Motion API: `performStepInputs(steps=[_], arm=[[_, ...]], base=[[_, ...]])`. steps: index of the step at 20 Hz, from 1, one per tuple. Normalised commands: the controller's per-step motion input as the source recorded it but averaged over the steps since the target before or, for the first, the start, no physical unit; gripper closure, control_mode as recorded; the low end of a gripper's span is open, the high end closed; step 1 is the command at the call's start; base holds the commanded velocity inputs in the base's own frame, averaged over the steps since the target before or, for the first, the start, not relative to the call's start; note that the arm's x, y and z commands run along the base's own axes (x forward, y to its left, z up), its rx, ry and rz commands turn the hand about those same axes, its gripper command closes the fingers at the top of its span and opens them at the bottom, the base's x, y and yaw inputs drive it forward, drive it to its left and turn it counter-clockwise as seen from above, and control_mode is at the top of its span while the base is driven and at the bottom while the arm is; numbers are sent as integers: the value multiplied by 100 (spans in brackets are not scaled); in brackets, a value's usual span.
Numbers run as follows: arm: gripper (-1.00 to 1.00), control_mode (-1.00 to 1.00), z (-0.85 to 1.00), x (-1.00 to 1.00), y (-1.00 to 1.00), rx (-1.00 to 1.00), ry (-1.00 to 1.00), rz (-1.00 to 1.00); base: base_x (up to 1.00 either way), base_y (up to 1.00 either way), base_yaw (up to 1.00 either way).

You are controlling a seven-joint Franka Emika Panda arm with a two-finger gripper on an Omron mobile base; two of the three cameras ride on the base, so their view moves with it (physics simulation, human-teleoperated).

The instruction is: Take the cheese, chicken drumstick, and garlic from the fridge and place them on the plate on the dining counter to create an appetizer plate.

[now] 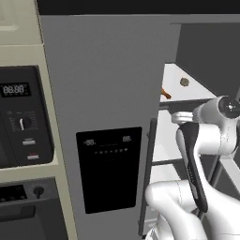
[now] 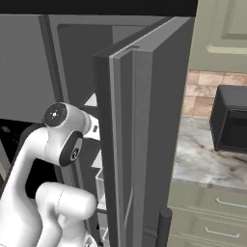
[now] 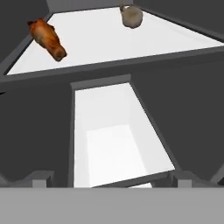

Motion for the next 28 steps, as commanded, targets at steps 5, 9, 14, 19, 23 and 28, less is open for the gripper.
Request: performStepInputs(steps=[5,9,14,19,23,28], arm=[[-100,-100,2,20,-41,0,-1,-16],[-100,-100,23,0,-46,0,0,-8],[-100,-100,39,11,-13,3,0,0],[-100,-100,42,23,-4,4,1,0],[-100,-100,22,39,0,0,3,0],[-100,-100,9,51,0,0,5,0]], base=[[0,0,0],[0,0,0],[0,0,0],[0,0,0],[0,0,0],[0,0,0]])
